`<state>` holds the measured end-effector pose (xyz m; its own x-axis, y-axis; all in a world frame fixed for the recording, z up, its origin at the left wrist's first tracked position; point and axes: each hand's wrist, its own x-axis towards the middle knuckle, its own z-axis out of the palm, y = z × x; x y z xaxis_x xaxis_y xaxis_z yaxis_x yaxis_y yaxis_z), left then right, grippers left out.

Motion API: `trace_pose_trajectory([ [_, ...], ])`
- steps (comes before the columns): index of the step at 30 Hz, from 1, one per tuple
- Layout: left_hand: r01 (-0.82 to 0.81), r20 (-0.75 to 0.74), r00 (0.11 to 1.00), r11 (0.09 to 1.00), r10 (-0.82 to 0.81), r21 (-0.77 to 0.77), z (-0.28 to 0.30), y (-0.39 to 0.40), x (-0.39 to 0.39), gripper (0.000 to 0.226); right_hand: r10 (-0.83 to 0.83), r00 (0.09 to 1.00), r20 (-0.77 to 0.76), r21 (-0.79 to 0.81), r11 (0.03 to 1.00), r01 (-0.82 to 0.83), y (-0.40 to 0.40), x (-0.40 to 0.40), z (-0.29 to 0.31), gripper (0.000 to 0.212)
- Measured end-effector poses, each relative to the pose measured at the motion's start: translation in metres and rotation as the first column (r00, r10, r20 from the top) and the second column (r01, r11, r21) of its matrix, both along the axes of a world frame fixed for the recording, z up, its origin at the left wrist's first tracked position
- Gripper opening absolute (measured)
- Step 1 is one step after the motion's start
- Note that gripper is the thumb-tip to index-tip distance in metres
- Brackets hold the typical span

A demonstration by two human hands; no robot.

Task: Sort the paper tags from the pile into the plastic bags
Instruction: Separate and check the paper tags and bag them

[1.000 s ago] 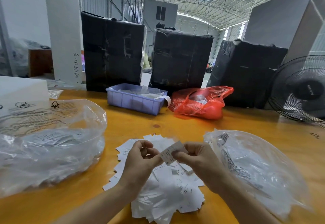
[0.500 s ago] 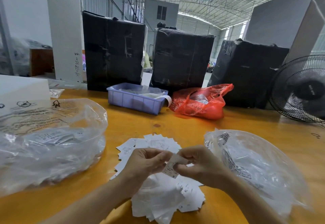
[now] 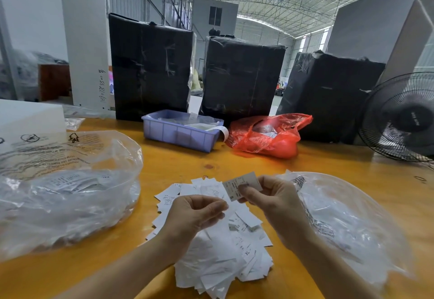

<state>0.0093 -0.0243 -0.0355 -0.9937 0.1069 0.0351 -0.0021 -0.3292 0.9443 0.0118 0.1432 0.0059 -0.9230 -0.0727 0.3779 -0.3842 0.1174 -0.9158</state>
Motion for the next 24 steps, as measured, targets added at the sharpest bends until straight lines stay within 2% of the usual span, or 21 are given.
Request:
trace_pose_trajectory([
  [11, 0.023, 0.030, 0.999, 0.998, -0.024, 0.054, -0.0012, -0.0001, -0.0016, 0.024, -0.011, 1.000, 0.022, 0.088, 0.996, 0.009, -0.0031, 0.0009, -0.0089, 0.001],
  [17, 0.050, 0.024, 0.998, 0.997, -0.051, 0.062, -0.0022, -0.0002, -0.0021, 0.021, -0.083, 0.996, -0.044, -0.025, 0.996, 0.082, -0.0027, -0.0007, -0.0054, 0.001],
  [24, 0.090, 0.012, 0.996, 0.994, -0.091, 0.068, -0.0022, 0.0016, -0.0008, 0.017, -0.100, 0.984, -0.146, 0.158, 0.980, 0.123, -0.0073, 0.0031, -0.0092, 0.008],
])
